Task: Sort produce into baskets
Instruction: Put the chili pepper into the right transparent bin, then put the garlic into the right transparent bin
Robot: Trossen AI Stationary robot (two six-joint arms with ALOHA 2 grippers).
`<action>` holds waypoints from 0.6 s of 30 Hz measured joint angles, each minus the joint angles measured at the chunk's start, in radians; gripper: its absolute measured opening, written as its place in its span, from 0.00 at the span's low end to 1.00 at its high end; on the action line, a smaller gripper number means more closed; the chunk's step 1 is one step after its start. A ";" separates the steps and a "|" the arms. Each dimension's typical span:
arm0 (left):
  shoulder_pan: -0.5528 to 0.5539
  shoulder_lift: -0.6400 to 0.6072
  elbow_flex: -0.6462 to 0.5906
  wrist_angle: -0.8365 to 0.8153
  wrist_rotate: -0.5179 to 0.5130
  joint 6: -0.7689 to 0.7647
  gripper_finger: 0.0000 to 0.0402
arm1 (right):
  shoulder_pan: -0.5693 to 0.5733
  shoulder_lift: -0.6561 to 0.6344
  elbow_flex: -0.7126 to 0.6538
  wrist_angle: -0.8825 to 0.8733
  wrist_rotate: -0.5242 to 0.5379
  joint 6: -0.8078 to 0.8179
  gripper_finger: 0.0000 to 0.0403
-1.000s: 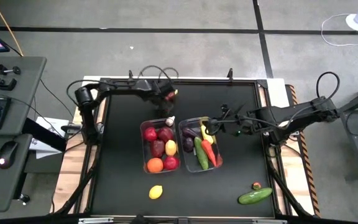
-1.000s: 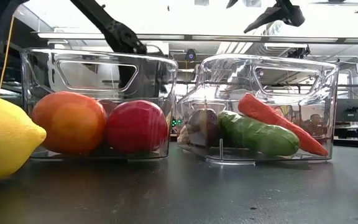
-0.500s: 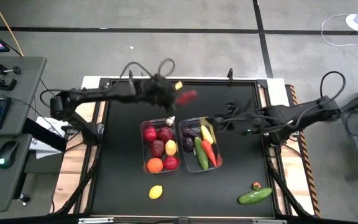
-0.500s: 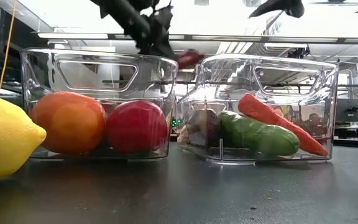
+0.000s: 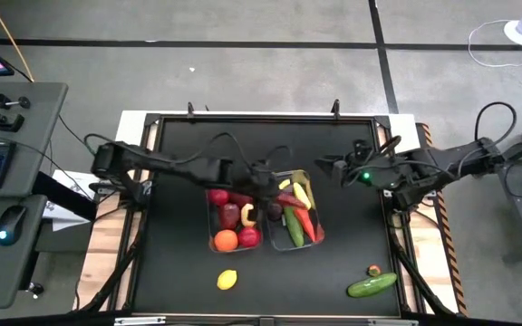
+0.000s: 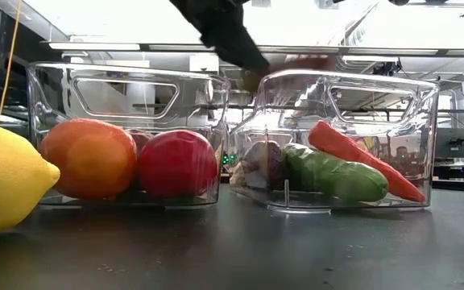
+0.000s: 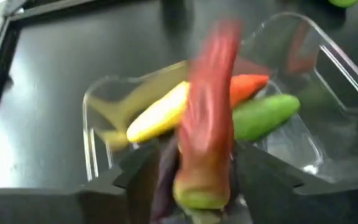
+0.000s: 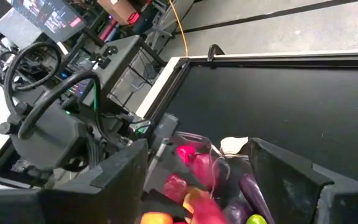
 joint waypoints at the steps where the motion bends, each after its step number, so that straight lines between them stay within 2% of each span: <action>1: 0.000 0.021 0.029 -0.004 0.000 0.007 0.50 | 0.000 0.003 0.000 0.000 0.000 0.003 0.67; 6: 0.001 0.100 0.171 -0.051 -0.015 0.077 0.66 | 0.000 0.006 0.000 0.000 -0.003 0.004 0.67; 12: 0.036 0.092 0.249 -0.240 -0.159 0.142 0.75 | 0.000 0.004 0.000 0.007 0.004 0.004 0.67; 15: 0.125 0.061 0.217 -0.271 -0.158 0.063 0.75 | 0.000 0.004 0.000 0.007 0.010 0.004 0.67; 18: 0.252 0.046 0.156 -0.270 -0.053 -0.103 0.75 | 0.000 0.004 0.000 0.007 0.011 0.022 0.67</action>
